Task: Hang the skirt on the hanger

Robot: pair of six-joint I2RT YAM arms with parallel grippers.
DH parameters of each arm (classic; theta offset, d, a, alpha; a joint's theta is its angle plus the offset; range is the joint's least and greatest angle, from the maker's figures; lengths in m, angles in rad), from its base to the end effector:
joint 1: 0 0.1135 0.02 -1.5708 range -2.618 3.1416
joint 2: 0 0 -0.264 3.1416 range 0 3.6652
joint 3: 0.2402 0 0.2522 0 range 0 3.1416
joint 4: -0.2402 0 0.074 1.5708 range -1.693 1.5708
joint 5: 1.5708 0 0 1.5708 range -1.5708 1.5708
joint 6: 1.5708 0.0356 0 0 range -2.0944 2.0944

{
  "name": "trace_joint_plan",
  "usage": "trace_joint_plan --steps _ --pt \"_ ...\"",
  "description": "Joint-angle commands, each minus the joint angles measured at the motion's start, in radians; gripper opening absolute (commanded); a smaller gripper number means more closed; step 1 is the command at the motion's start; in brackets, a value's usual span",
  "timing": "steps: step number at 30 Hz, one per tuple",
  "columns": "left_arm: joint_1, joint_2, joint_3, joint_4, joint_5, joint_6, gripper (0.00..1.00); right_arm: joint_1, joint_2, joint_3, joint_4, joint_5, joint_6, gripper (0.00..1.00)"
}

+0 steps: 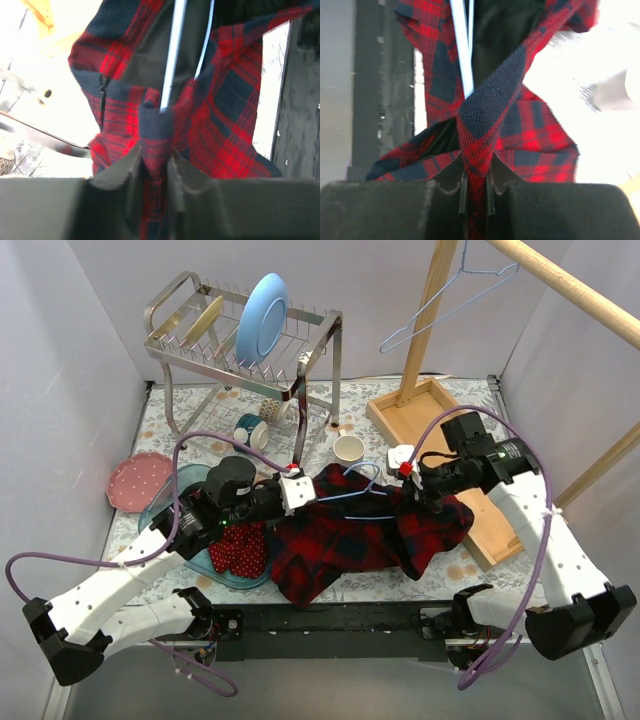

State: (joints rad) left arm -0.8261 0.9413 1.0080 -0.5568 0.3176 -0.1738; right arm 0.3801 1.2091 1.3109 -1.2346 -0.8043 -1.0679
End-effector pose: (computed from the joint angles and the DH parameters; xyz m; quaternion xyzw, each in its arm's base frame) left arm 0.1275 -0.1547 0.3523 0.3484 0.7760 -0.3625 0.3808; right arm 0.1818 0.1003 0.3556 -0.6587 0.6166 0.2923 0.3170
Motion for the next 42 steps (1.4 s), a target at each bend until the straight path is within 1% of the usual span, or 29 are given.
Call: trace_joint_plan --steps 1,2,3,5,6,7,9,12,14,15,17,19,21,22,24,25,28,31,34,35,36,37,38,39,40,41,42 --pt "0.005 -0.084 -0.02 0.129 -0.069 -0.059 0.4 -0.007 -0.129 0.102 0.046 0.083 0.121 0.01" --pt "0.005 -0.123 -0.037 0.129 -0.106 -0.062 0.47 -0.018 -0.147 0.163 0.032 0.094 0.128 0.01" --pt "0.007 -0.143 -0.061 0.129 -0.12 -0.066 0.5 -0.026 -0.154 0.191 0.018 0.103 0.135 0.01" --pt "0.005 -0.171 -0.08 0.13 -0.164 -0.088 0.59 -0.04 -0.172 0.247 0.015 0.122 0.18 0.01" --pt "0.007 -0.191 -0.083 0.135 -0.178 -0.104 0.66 -0.046 -0.18 0.255 0.021 0.125 0.196 0.01" --pt "0.007 -0.197 -0.085 0.143 -0.187 -0.118 0.78 -0.052 -0.186 0.255 0.03 0.129 0.221 0.01" --pt "0.007 -0.214 -0.079 0.159 -0.209 -0.17 0.98 -0.061 -0.2 0.237 0.06 0.142 0.24 0.01" --pt "0.007 -0.22 -0.045 0.182 -0.248 -0.26 0.98 -0.07 -0.21 0.209 0.087 0.168 0.269 0.01" --pt "0.005 -0.214 -0.019 0.195 -0.239 -0.309 0.98 -0.078 -0.221 0.202 0.099 0.172 0.29 0.01" --pt "0.007 -0.21 -0.01 0.195 -0.23 -0.36 0.98 -0.083 -0.227 0.203 0.11 0.175 0.298 0.01" --pt "0.007 -0.197 0.016 0.195 -0.206 -0.392 0.98 -0.101 -0.241 0.208 0.132 0.204 0.33 0.01" --pt "0.007 -0.187 0.033 0.196 -0.224 -0.466 0.98 -0.119 -0.252 0.209 0.145 0.205 0.338 0.01" --pt "0.007 -0.148 0.072 0.195 -0.247 -0.539 0.98 -0.129 -0.258 0.2 0.149 0.174 0.345 0.01" --pt "0.007 -0.127 0.09 0.175 -0.253 -0.609 0.98 -0.13 -0.26 0.188 0.153 0.169 0.347 0.01" --pt "0.005 -0.067 0.15 0.149 -0.255 -0.67 0.98 -0.133 -0.266 0.177 0.159 0.166 0.347 0.01" --pt "0.005 -0.05 0.167 0.134 -0.267 -0.726 0.98 -0.133 -0.269 0.174 0.161 0.162 0.344 0.01" --pt "0.005 0.013 0.191 0.121 -0.262 -0.794 0.98 -0.135 -0.269 0.165 0.161 0.126 0.347 0.01" --pt "-0.001 0.06 0.216 0.103 -0.262 -0.822 0.98 -0.138 -0.264 0.149 0.17 0.129 0.35 0.01" --pt "-0.034 0.086 0.242 0.092 -0.305 -0.836 0.98 -0.138 -0.266 0.131 0.182 0.129 0.356 0.01" --pt "-0.048 0.097 0.251 0.081 -0.339 -0.834 0.98 -0.138 -0.266 0.126 0.185 0.122 0.355 0.01" --pt "-0.079 0.112 0.263 0.052 -0.391 -0.831 0.98 -0.139 -0.266 0.122 0.185 0.119 0.355 0.01" --pt "-0.096 0.141 0.292 0.037 -0.411 -0.823 0.94 -0.141 -0.264 0.117 0.19 0.117 0.355 0.01" --pt "-0.111 0.158 0.303 0.02 -0.437 -0.819 0.81 -0.139 -0.263 0.116 0.192 0.117 0.356 0.01" --pt "-0.131 0.171 0.319 -0.011 -0.454 -0.804 0.75 -0.139 -0.263 0.114 0.195 0.119 0.356 0.01" --pt "-0.137 0.181 0.331 -0.024 -0.46 -0.799 0.66 -0.141 -0.261 0.111 0.198 0.119 0.358 0.01" --pt "-0.142 0.2 0.354 -0.038 -0.466 -0.797 0.53 -0.142 -0.26 0.111 0.201 0.125 0.359 0.01" --pt "-0.148 0.205 0.362 -0.06 -0.468 -0.79 0.34 -0.144 -0.261 0.11 0.202 0.129 0.365 0.01"
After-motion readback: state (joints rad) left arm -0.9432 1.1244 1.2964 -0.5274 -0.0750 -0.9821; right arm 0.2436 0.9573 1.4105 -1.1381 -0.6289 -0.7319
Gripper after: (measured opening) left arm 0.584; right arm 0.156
